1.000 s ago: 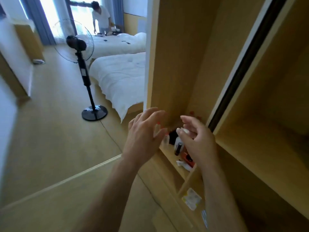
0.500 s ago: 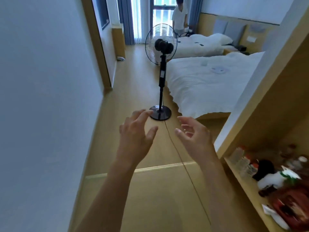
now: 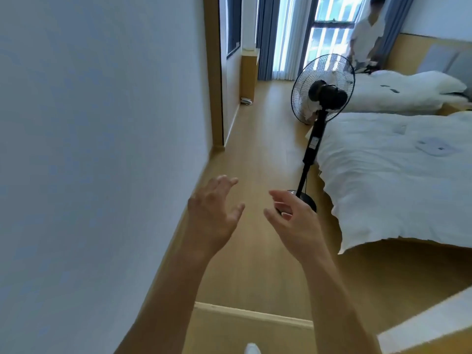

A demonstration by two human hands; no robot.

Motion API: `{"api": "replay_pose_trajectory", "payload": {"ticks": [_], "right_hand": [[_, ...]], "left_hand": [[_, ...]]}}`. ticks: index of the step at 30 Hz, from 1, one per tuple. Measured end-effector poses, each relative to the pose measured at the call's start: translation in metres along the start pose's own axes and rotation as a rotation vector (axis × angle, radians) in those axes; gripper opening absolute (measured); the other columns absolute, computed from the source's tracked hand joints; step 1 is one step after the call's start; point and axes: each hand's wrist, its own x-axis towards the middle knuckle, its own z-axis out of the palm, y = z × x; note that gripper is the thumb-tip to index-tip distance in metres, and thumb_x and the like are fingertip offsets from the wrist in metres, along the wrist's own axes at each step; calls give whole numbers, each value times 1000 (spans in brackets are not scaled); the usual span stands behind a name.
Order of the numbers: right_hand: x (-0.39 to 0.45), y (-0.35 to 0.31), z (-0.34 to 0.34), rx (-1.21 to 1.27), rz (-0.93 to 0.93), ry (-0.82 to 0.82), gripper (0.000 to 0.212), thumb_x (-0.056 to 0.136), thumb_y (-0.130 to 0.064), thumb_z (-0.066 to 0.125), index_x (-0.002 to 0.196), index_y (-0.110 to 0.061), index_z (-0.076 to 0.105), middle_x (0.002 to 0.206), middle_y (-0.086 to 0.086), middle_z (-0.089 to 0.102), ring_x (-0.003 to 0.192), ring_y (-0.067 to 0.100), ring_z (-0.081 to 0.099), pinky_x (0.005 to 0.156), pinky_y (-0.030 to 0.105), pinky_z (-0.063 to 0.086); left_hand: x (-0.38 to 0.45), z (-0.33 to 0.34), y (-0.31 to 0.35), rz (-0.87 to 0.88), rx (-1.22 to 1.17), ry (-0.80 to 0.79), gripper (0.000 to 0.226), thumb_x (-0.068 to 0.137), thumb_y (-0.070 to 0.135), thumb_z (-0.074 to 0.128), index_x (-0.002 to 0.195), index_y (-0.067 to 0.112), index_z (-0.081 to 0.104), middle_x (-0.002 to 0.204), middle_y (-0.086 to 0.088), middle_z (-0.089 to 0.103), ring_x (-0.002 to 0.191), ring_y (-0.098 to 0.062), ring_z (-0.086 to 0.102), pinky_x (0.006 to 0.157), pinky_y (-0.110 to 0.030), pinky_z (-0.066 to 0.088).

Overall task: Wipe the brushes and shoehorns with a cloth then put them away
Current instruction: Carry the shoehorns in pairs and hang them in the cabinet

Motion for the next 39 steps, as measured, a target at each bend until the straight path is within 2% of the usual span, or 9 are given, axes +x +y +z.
{"api": "replay_pose_trajectory", "payload": {"ticks": [5,11,20,25,31,39], "right_hand": [[124,5,-5,32,-37,-25,39,91,-29,68,129,-31,60,122,-11,64,114,4,59,102,36,50],[236,24,13,11,-34,-52,40,92,-29,68,131,-29,60,123,-11,64,113,3,58,100,30,49],[404,63,77,-73,11,-50,41,94,-32,65,134,-28,58,127,-9,62,114,6,57,100,31,48],[529,52,123,-106,26,-25,40,93,-32,65,133,-27,59,127,-9,63,113,8,59,99,35,50],[659,41,164,-127,34,22,40,93,-32,66,132,-26,60,128,-9,63,114,7,58,96,29,49],[797,67,202,-167,78,16,42,94,-34,65,135,-28,57,129,-9,60,115,6,55,96,29,49]], "left_hand": [[121,32,0,-11,16,27,51,90,37,66,138,30,49,147,7,47,135,-14,44,112,-43,36],[224,73,-24,-42,6,47,53,90,39,66,139,33,47,146,7,47,134,-15,45,112,-44,38],[392,137,-106,-43,-36,16,54,90,40,64,140,33,46,147,6,46,135,-16,44,112,-44,37],[517,150,-158,10,-62,-6,55,91,40,64,142,33,44,148,6,46,135,-16,44,111,-45,38],[654,165,-212,47,-43,-16,55,90,43,63,141,35,42,145,7,49,130,-17,50,106,-35,38],[783,207,-259,37,-46,-54,54,90,43,63,140,36,41,145,8,47,132,-15,47,109,-37,36]]}}
